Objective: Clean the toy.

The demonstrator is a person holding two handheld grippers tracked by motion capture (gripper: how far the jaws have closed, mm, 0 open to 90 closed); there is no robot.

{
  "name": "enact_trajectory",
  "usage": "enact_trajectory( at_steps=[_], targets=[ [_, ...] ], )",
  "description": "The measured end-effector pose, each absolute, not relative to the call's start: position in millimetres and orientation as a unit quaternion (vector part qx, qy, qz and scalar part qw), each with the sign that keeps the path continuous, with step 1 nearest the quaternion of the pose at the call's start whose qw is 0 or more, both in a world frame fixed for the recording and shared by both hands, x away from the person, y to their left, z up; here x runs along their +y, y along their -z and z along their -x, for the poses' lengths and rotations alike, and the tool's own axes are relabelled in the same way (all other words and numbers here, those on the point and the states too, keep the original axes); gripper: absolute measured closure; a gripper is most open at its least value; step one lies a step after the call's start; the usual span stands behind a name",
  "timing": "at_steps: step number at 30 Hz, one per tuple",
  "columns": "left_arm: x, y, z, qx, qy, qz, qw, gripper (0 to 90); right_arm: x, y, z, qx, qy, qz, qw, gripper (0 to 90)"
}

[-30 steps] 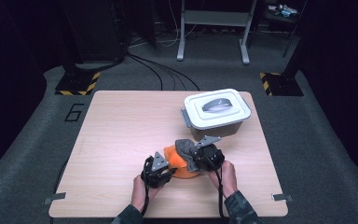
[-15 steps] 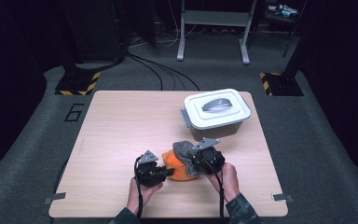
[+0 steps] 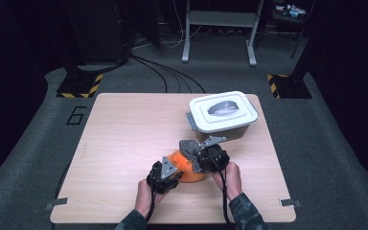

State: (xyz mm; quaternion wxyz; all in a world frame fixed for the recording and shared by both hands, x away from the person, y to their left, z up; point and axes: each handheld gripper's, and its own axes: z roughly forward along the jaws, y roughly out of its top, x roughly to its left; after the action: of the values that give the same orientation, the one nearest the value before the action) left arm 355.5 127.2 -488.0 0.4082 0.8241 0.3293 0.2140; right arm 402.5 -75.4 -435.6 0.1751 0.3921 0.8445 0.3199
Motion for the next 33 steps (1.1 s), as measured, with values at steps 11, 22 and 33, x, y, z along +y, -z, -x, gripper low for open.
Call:
enact_trajectory(
  at_steps=[11, 22, 33],
  targets=[
    [154, 473, -355, 0.4, -0.079, -0.775, 0.484, 77.6, -87, 391, -378, 0.833, -0.35, -0.373, 0.209, 72.4],
    [164, 483, -362, 0.41, -0.072, -0.774, 0.477, 71.7, -60, 420, -390, 0.859, -0.33, -0.359, 0.158, 72.5],
    [145, 480, -362, 0.389, -0.124, -0.786, 0.464, 71.0, -72, 420, -391, 0.845, -0.34, -0.375, 0.172, 72.4]
  ],
)
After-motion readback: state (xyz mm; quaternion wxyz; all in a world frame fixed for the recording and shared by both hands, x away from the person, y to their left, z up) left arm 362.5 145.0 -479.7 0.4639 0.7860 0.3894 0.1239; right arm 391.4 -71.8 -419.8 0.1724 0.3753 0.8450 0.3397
